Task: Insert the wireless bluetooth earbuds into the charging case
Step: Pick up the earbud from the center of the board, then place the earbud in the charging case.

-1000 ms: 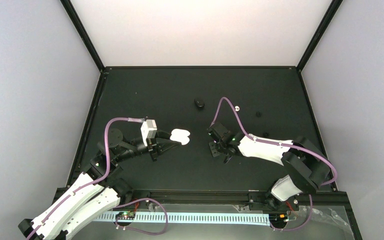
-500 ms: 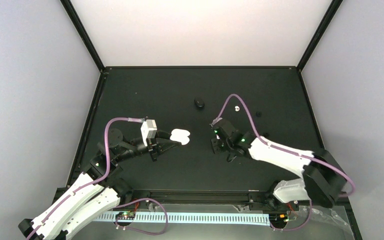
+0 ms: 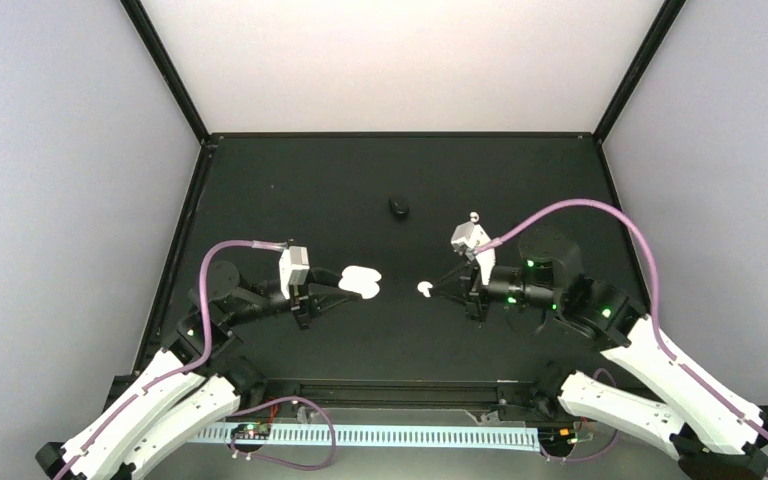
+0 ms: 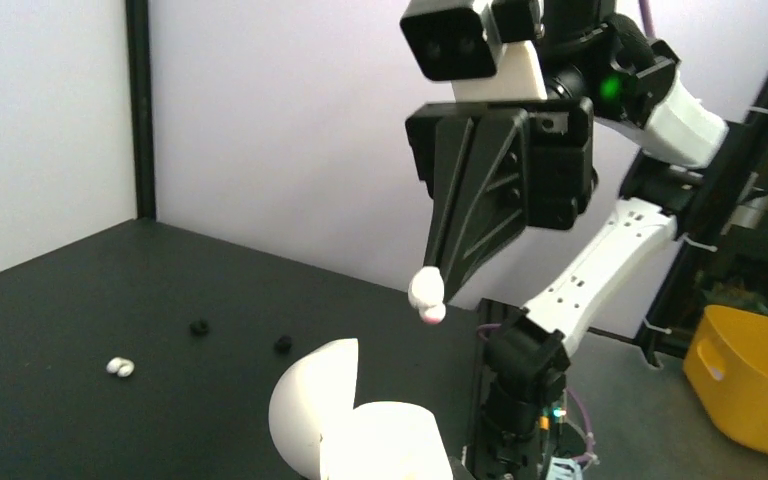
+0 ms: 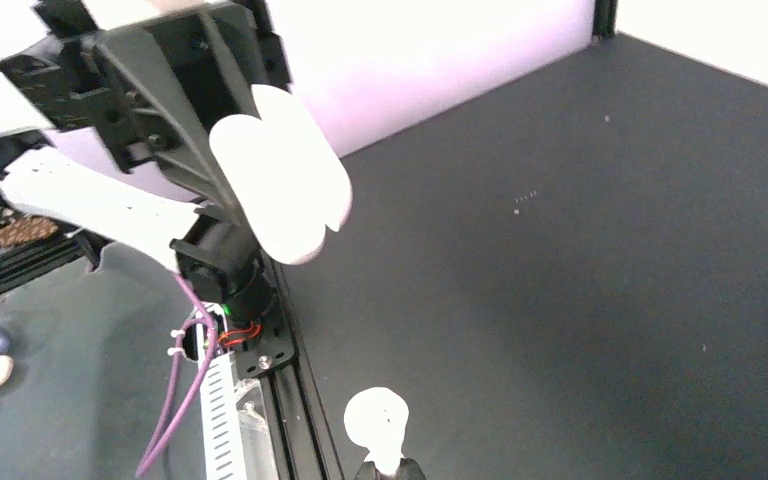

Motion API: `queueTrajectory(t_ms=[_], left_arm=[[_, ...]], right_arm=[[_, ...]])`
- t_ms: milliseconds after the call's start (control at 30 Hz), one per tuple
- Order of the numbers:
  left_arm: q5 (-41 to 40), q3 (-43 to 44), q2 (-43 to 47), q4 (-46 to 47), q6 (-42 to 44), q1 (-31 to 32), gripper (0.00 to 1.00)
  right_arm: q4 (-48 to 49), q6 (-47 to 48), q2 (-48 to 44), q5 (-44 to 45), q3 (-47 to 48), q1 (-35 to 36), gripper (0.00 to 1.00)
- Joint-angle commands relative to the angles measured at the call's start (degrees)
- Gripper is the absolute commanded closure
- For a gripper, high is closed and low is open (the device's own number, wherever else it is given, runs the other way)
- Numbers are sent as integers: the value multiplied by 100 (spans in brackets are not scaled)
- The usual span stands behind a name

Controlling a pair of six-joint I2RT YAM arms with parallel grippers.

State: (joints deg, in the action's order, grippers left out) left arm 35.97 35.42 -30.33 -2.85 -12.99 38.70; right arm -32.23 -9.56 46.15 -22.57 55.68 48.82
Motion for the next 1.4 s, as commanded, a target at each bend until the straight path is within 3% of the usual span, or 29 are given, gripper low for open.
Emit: queueTrajectory(t_ms=[0, 167, 367, 533, 700, 1367], left_arm=[[512, -18, 122, 384, 52, 12, 98], [605, -110, 86, 596, 30, 12, 98], [520, -143, 71, 698, -57, 13, 98], [224, -281, 199, 778, -74, 12, 98], [221, -736, 243, 1484, -250, 11, 98], [1093, -1046, 104, 2272, -30, 29, 98]], right_arm=[[-1216, 860, -56, -196, 613, 130, 99], [-1593, 1220, 118, 390, 1273, 526, 99], [-1536, 1219, 679, 1514, 1902, 1543, 99], [-915, 1106, 757, 1358, 1809, 1832, 99], [-727, 1227, 968, 1156, 1909, 1943, 99], [-1020, 1420, 1601, 1219, 2222, 2114, 99]])
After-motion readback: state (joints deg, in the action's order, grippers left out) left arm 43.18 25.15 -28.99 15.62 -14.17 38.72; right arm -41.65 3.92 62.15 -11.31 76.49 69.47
